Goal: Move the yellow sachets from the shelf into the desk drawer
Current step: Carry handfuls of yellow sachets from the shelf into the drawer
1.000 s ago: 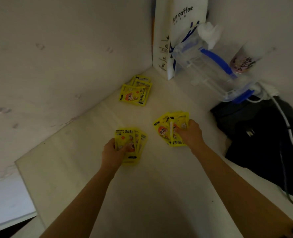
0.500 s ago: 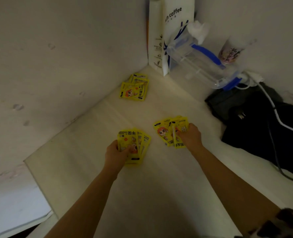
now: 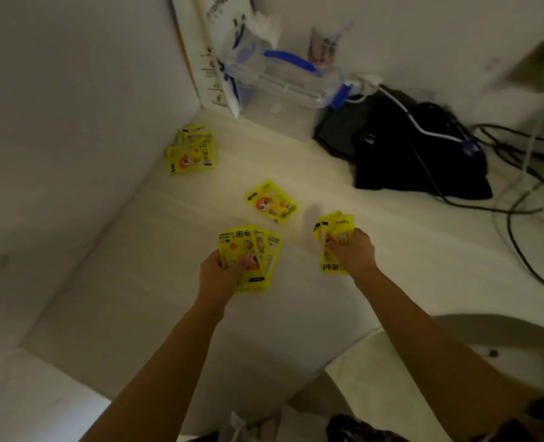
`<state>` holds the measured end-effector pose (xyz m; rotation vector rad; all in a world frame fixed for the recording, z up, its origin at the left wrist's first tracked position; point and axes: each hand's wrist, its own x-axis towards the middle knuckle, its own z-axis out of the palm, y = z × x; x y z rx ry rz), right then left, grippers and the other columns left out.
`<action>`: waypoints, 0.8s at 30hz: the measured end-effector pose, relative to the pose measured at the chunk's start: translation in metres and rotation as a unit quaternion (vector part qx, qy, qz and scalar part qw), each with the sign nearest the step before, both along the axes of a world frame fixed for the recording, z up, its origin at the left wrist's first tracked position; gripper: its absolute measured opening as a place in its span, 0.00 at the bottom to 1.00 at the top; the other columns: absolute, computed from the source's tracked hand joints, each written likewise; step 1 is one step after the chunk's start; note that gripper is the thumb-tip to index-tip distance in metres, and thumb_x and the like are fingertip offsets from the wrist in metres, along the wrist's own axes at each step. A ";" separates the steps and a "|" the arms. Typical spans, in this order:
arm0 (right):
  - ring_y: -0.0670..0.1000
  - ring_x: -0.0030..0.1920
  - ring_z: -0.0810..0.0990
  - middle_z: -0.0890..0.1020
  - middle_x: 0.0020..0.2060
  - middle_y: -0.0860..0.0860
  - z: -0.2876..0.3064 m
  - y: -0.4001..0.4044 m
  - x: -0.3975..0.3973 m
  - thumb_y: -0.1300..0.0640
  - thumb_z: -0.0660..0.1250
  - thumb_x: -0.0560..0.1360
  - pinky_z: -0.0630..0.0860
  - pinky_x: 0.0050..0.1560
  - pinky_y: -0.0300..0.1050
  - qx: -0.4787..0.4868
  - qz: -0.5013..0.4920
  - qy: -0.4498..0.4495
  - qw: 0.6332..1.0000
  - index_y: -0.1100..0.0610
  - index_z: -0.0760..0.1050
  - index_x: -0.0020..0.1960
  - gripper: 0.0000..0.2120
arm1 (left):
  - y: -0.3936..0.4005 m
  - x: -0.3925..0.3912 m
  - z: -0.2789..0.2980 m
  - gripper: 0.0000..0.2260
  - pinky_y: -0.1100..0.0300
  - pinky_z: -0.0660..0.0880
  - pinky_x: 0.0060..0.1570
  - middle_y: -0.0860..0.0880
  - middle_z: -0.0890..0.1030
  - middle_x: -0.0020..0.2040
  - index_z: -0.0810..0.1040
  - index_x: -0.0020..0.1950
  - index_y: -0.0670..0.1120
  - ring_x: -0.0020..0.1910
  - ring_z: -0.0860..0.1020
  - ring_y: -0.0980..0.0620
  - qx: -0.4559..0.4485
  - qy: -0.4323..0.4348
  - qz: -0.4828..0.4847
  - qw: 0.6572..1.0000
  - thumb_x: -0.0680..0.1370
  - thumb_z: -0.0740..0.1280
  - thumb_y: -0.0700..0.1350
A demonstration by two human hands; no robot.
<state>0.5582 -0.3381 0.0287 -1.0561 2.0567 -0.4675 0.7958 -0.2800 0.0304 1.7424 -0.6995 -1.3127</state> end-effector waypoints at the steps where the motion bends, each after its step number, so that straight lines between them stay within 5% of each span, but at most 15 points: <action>1: 0.61 0.51 0.80 0.82 0.50 0.59 0.001 0.013 -0.007 0.54 0.70 0.71 0.77 0.48 0.49 0.000 -0.013 -0.006 1.000 0.61 0.76 0.55 0.16 | 0.004 -0.007 0.001 0.06 0.61 0.79 0.30 0.48 0.84 0.39 0.81 0.47 0.45 0.36 0.83 0.51 -0.003 0.007 -0.014 1.000 0.72 0.74 0.40; 7: 0.58 0.49 0.81 0.82 0.46 0.56 0.014 0.092 -0.050 0.57 0.69 0.71 0.77 0.50 0.48 0.011 -0.118 -0.056 0.991 0.58 0.79 0.52 0.10 | 0.026 -0.054 -0.003 0.05 0.54 0.81 0.39 0.47 0.85 0.41 0.83 0.47 0.47 0.40 0.83 0.49 0.002 -0.001 -0.113 0.994 0.72 0.73 0.41; 9: 0.57 0.43 0.82 0.82 0.39 0.55 0.018 0.119 -0.066 0.58 0.68 0.72 0.79 0.41 0.42 0.009 -0.160 -0.085 0.983 0.56 0.78 0.43 0.01 | 0.034 -0.072 -0.004 0.07 0.57 0.79 0.38 0.47 0.84 0.43 0.82 0.50 0.46 0.40 0.82 0.50 0.004 -0.008 -0.137 0.990 0.73 0.73 0.42; 12: 0.51 0.33 0.77 0.77 0.30 0.50 0.024 0.159 -0.089 0.62 0.67 0.74 0.73 0.27 0.33 0.001 -0.204 -0.110 0.973 0.54 0.73 0.35 0.10 | 0.052 -0.101 -0.006 0.05 0.59 0.78 0.38 0.49 0.84 0.42 0.81 0.49 0.47 0.40 0.82 0.52 0.006 -0.006 -0.183 0.983 0.73 0.72 0.42; 17: 0.59 0.44 0.82 0.83 0.39 0.57 0.018 0.232 -0.128 0.57 0.72 0.69 0.79 0.48 0.55 -0.006 -0.278 -0.114 0.954 0.55 0.78 0.37 0.04 | 0.088 -0.150 -0.012 0.10 0.59 0.78 0.40 0.47 0.85 0.44 0.81 0.52 0.44 0.42 0.82 0.51 0.008 -0.034 -0.290 0.956 0.73 0.73 0.42; 24: 0.53 0.37 0.80 0.81 0.37 0.54 0.020 0.351 -0.190 0.60 0.70 0.72 0.78 0.42 0.46 -0.033 -0.371 -0.169 0.913 0.58 0.78 0.44 0.02 | 0.165 -0.238 -0.016 0.10 0.53 0.79 0.47 0.46 0.85 0.46 0.81 0.53 0.45 0.46 0.83 0.48 0.027 -0.031 -0.379 0.924 0.72 0.74 0.44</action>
